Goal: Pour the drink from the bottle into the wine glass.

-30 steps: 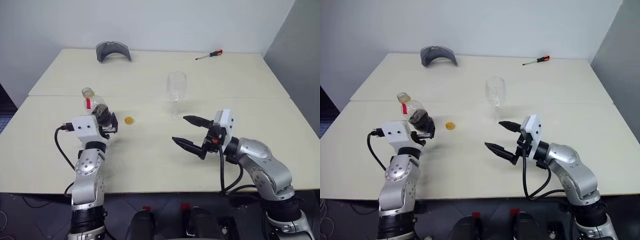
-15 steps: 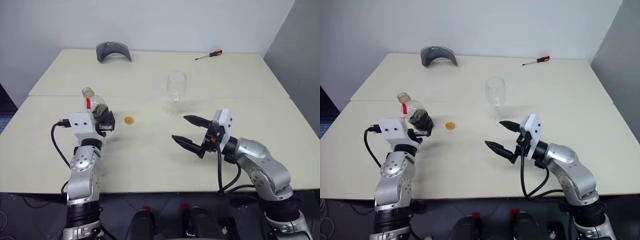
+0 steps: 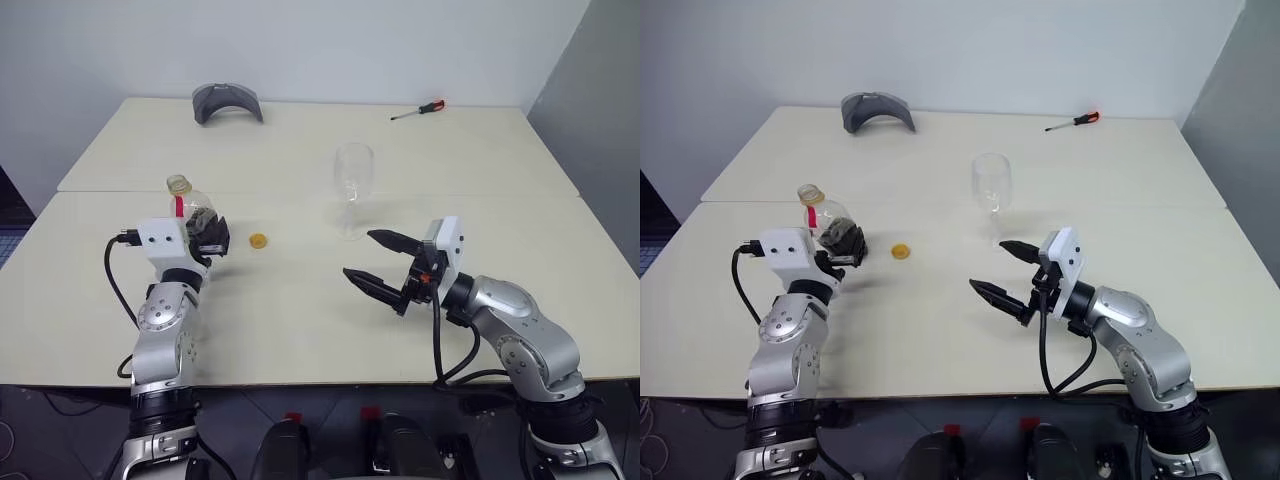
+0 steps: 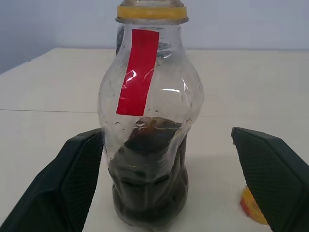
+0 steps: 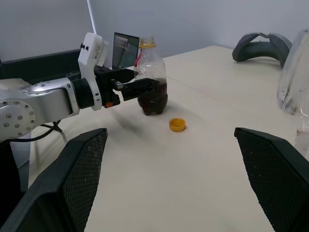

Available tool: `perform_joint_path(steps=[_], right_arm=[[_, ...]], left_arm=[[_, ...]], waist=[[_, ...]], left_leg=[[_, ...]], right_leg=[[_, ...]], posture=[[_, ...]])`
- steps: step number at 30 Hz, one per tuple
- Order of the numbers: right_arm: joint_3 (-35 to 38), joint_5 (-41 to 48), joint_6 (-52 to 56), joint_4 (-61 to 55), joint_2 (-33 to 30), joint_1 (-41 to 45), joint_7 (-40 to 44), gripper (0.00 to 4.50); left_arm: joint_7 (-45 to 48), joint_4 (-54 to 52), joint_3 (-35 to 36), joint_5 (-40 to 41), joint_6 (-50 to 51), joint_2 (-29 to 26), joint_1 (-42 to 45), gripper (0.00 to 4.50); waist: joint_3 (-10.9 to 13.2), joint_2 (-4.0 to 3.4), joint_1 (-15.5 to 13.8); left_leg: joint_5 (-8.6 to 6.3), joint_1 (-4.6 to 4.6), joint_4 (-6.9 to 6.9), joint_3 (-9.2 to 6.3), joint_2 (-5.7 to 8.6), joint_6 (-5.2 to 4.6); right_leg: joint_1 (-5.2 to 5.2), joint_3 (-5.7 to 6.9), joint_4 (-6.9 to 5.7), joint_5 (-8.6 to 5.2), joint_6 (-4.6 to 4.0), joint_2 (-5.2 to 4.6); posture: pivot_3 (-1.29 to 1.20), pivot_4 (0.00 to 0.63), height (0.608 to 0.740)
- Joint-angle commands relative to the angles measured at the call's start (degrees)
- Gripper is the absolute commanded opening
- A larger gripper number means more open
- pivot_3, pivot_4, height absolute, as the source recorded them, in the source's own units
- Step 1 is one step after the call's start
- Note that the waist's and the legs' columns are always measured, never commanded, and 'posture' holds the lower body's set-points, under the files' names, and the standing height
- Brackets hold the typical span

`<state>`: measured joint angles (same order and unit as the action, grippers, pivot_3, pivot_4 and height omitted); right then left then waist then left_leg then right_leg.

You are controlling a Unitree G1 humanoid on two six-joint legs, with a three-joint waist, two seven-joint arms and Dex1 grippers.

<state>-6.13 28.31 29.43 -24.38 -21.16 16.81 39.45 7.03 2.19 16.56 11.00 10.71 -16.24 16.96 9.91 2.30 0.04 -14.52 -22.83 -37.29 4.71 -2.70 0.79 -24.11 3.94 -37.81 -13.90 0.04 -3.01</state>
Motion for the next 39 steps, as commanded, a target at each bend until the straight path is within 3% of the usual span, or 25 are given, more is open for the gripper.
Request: perform_joint_path(steps=[1,37,39], right_arm=[[0.3,0.9,-0.1,-2.0,0.2,0.2,-0.4,4.49],[0.4,2.1,1.4,-1.2,0.7,2.5,-1.8,4.49],[0.4,2.1,1.4,-1.3,0.6,2.5,-1.8,4.50]], left_arm=[[0.7,0.6,0.5,0.3,-1.6,-1.1,1.8,4.50],[11.0,31.2,-1.0,0.0,-11.5,-7.8,18.3,4.50],[11.3,31.9,-0.7,0.2,-12.2,-7.8,18.6,4.10]], waist=[[0.0,0.00,0.0],[0.0,0.00,0.0],[0.0,0.00,0.1]], left_leg=[[0.00,0.00,-0.01,0.00,0.00,0.00],[-0.05,-0.12,-0.56,-0.02,-0.02,-0.07],[-0.05,-0.12,-0.56,-0.03,-0.03,-0.07]], right_leg=[[0.00,0.00,-0.01,0.00,0.00,0.00],[0.02,0.05,-0.24,0.06,0.09,0.00],[0.02,0.06,-0.24,0.06,0.09,0.00]], posture=[[0.00,0.150,0.740],[0.00,0.150,0.740],[0.00,0.150,0.740]])
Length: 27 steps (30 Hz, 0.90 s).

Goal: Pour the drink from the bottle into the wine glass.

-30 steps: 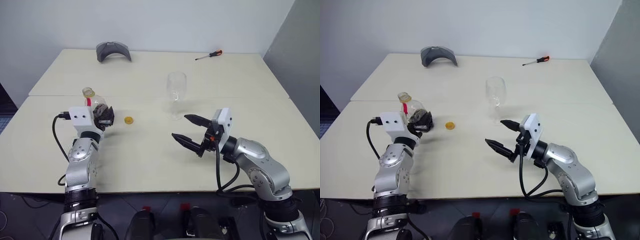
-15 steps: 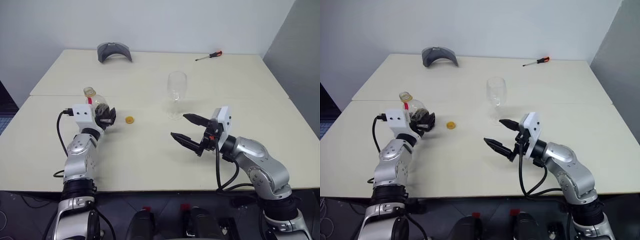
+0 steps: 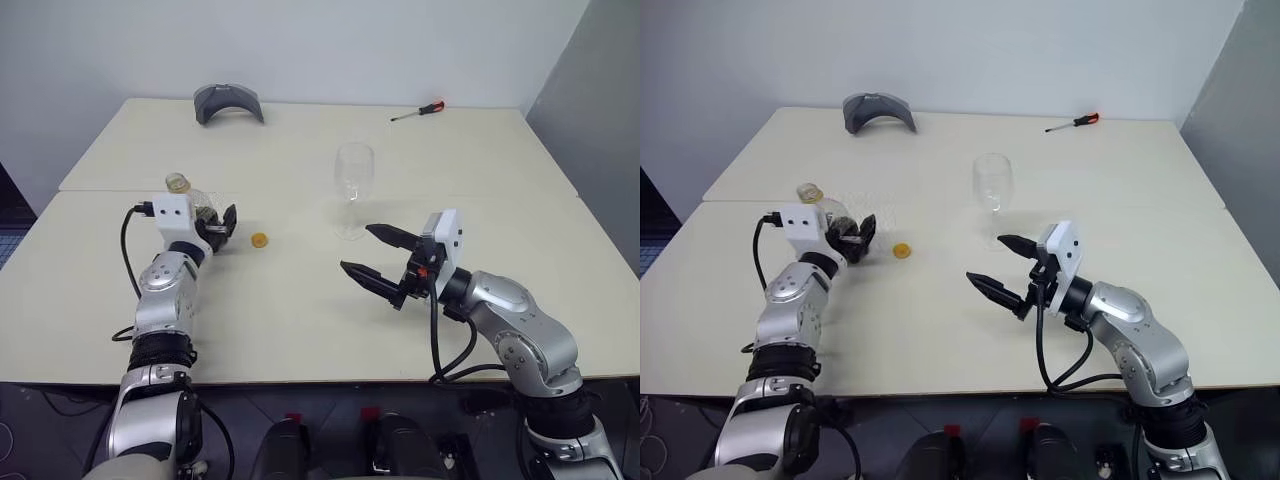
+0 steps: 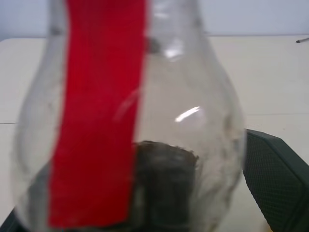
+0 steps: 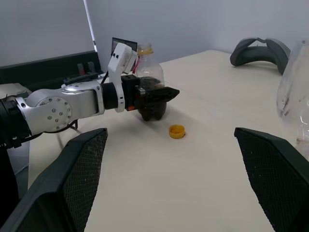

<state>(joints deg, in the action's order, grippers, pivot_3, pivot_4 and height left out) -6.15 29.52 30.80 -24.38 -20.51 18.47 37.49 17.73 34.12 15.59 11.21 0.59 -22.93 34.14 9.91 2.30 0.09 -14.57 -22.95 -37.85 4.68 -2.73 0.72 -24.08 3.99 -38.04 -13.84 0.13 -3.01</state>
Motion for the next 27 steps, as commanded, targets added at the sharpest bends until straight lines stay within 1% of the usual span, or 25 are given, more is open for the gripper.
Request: perform_joint_path(steps=[1,7,10,11,13,16,18,22,27], right_arm=[[0.5,0.9,0.1,-1.3,-0.1,0.9,0.2,4.50],[0.3,0.9,0.1,-1.1,0.1,1.2,0.0,4.50],[0.1,0.8,-0.1,-0.9,0.3,1.3,0.1,4.50],[0.1,0.8,-0.1,-0.8,0.4,1.4,0.2,4.50],[0.1,0.7,-0.3,-0.6,0.5,1.6,0.3,4.50],[0.1,0.6,-0.3,-0.2,0.6,2.2,0.2,4.50],[0.3,0.5,-0.2,0.2,0.7,3.0,0.0,4.50],[0.9,0.2,-0.1,1.5,0.6,5.6,-0.5,4.50],[2.4,-0.4,-0.4,5.1,-0.1,10.5,-0.5,4.50]], left_arm=[[0.7,0.3,0.4,0.2,-2.3,-1.1,1.6,3.93],[1.1,1.3,0.6,0.5,-3.2,-1.4,2.3,2.10],[1.1,1.5,0.7,0.5,-3.4,-1.7,2.6,1.44],[1.1,1.4,0.7,0.5,-3.4,-1.7,2.6,1.33],[1.2,1.4,0.7,0.5,-3.3,-1.9,2.8,1.16],[1.7,1.1,-0.1,0.0,-2.3,-2.5,3.8,1.11],[2.9,1.1,-1.8,-1.3,-1.2,-3.2,5.3,1.08],[6.8,3.5,-6.6,-4.7,-0.7,-4.5,11.1,1.06],[12.8,10.2,-11.8,-8.3,-4.0,-4.6,20.6,1.06]], waist=[[0.0,0.00,0.0],[0.0,0.00,0.0],[0.0,0.00,0.0],[0.0,0.00,0.0],[0.0,0.00,0.0],[0.0,0.01,0.0],[0.0,0.03,0.0],[0.0,0.06,0.0],[0.0,0.06,0.0]], left_leg=[[0.00,0.01,0.00,0.00,0.00,0.00],[0.00,0.00,0.00,0.00,0.01,0.00],[0.00,0.00,-0.01,0.00,0.00,0.00],[0.00,-0.01,0.00,0.00,0.00,0.00],[0.00,-0.01,0.00,0.00,0.00,0.00],[0.00,-0.01,0.00,0.01,0.00,0.00],[0.00,-0.02,-0.01,0.00,0.00,0.00],[0.00,-0.04,-0.04,-0.03,0.03,0.00],[-0.01,-0.09,-0.04,0.05,0.07,-0.02]], right_leg=[[0.00,-0.01,-0.01,0.00,0.00,0.00],[0.00,0.00,-0.01,0.00,0.00,-0.01],[0.00,0.00,0.00,0.00,0.00,-0.01],[0.00,0.00,0.00,0.00,0.00,-0.01],[0.00,0.00,0.00,0.00,0.00,-0.01],[-0.01,0.00,0.00,0.00,0.00,-0.01],[-0.01,0.01,0.00,0.00,0.00,-0.01],[0.00,0.09,-0.02,0.00,0.01,0.14],[-0.04,0.10,0.04,0.02,0.03,0.15]], posture=[[0.00,0.150,0.740],[0.00,0.150,0.740],[0.00,0.150,0.740],[0.00,0.150,0.740],[0.00,0.150,0.740],[0.00,0.150,0.740],[0.00,0.150,0.740],[0.00,0.150,0.740],[0.00,0.150,0.740]])
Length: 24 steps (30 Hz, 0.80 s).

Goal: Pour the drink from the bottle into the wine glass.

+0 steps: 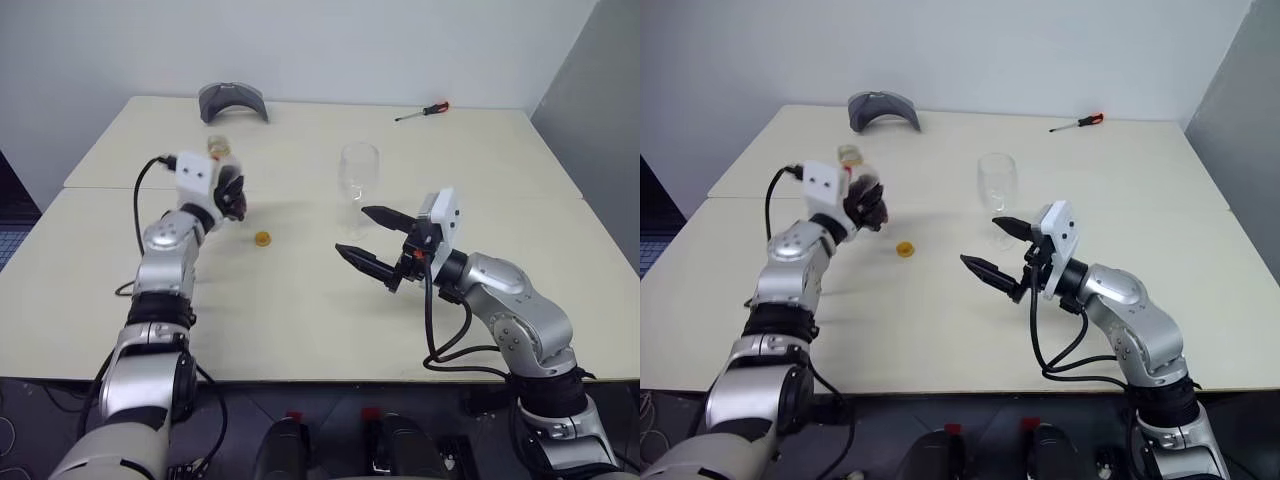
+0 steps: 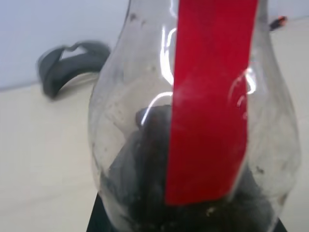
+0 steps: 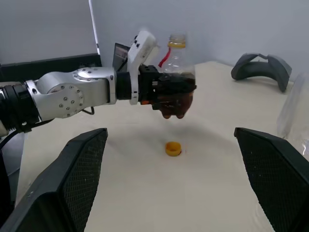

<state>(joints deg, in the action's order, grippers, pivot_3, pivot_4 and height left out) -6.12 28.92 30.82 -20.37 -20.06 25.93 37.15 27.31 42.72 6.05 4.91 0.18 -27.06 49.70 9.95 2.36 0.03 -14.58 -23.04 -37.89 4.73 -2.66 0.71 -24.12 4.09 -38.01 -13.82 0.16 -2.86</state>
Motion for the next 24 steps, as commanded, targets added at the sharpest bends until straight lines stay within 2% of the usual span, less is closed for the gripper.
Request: perform_joint_path(steps=[1,12,24], right_arm=[[3.0,-0.3,-0.9,2.7,-0.7,4.6,-0.3,4.50],[5.3,-2.7,-4.0,9.0,-0.2,11.8,-1.6,4.50],[5.2,-8.0,-6.5,13.0,0.4,14.8,-3.8,4.50]], left_arm=[[4.3,3.5,-3.4,-2.9,-4.9,-0.2,7.4,1.06],[11.1,20.0,-8.6,-8.6,-15.4,0.2,22.4,1.06],[11.3,27.6,-14.2,-17.3,-23.7,0.0,29.1,1.06]], waist=[[0.0,0.00,0.0],[0.0,0.00,0.3],[0.0,0.00,0.3]], left_leg=[[-0.01,0.00,-0.01,0.03,0.00,-0.01],[-0.02,-0.21,0.02,0.09,0.00,0.00],[-0.02,-0.42,-0.06,0.09,0.03,-0.01]], right_leg=[[-0.01,0.00,0.02,0.00,0.00,0.00],[-0.25,0.03,0.01,0.01,-0.02,0.05],[-0.41,0.09,0.01,0.06,-0.10,0.03]], posture=[[0.00,0.150,0.740],[0.00,0.150,0.740],[0.00,0.150,0.740]])
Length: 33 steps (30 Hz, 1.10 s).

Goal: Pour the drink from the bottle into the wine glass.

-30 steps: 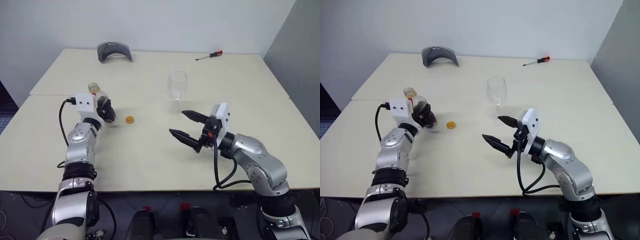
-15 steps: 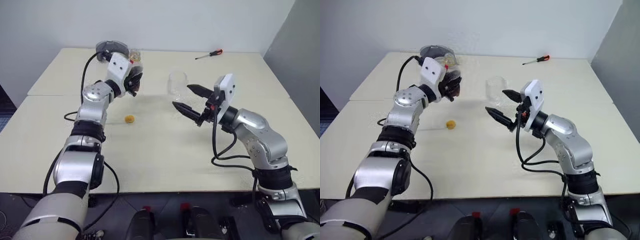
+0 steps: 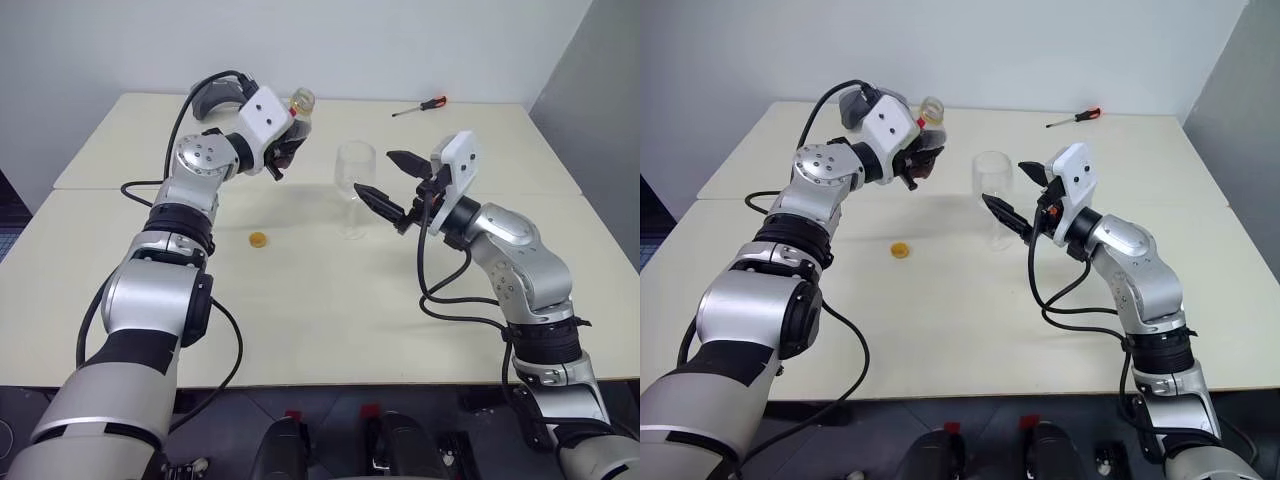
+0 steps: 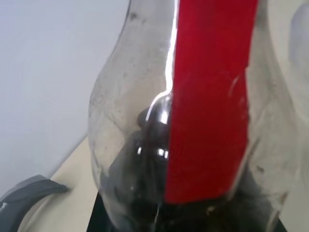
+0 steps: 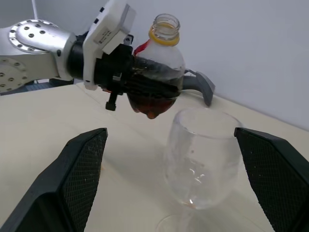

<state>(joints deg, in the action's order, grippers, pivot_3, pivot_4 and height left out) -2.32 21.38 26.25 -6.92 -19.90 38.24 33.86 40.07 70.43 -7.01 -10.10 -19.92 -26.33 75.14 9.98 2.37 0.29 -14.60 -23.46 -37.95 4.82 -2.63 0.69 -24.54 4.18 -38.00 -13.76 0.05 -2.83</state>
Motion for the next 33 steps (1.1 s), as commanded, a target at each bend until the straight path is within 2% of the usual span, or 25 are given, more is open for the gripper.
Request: perform_joint_path(steps=[1,8,23,33], right_arm=[[1.4,-0.6,-2.0,-0.2,0.2,2.7,-0.7,4.50],[1.4,-1.5,-2.6,0.6,0.4,3.7,-1.3,4.50],[1.8,-2.0,-3.0,1.2,0.3,4.2,-1.6,4.50],[1.7,-2.2,-2.9,1.5,0.4,4.4,-1.6,4.50]], left_arm=[[-1.8,0.3,-1.6,-3.0,-4.3,-0.8,3.9,1.06],[-4.5,2.5,-3.0,-6.4,-7.0,-0.2,6.6,1.06],[-16.4,4.5,-10.9,-18.3,-11.9,-0.3,10.2,1.06],[-21.0,5.4,-14.3,-22.9,-13.5,-0.2,12.0,1.06]], waist=[[0.0,0.00,0.0],[0.0,0.00,0.0],[0.0,0.00,0.0],[0.0,0.00,0.0]], left_leg=[[0.00,0.00,0.00,0.00,-0.01,0.00],[0.02,-0.46,-0.11,0.00,0.01,0.03],[0.09,-0.50,-0.09,0.07,0.04,0.14],[0.11,-0.49,-0.11,0.14,0.04,0.17]], right_leg=[[-0.03,-0.01,-0.02,0.01,-0.01,0.01],[-0.51,-0.04,-0.09,0.12,-0.16,-0.01],[-0.61,-0.07,-0.12,0.14,-0.17,-0.02],[-0.63,-0.07,-0.17,0.14,-0.18,-0.02]], posture=[[0.00,0.150,0.740],[0.00,0.150,0.740],[0.00,0.150,0.740],[0.00,0.150,0.740]])
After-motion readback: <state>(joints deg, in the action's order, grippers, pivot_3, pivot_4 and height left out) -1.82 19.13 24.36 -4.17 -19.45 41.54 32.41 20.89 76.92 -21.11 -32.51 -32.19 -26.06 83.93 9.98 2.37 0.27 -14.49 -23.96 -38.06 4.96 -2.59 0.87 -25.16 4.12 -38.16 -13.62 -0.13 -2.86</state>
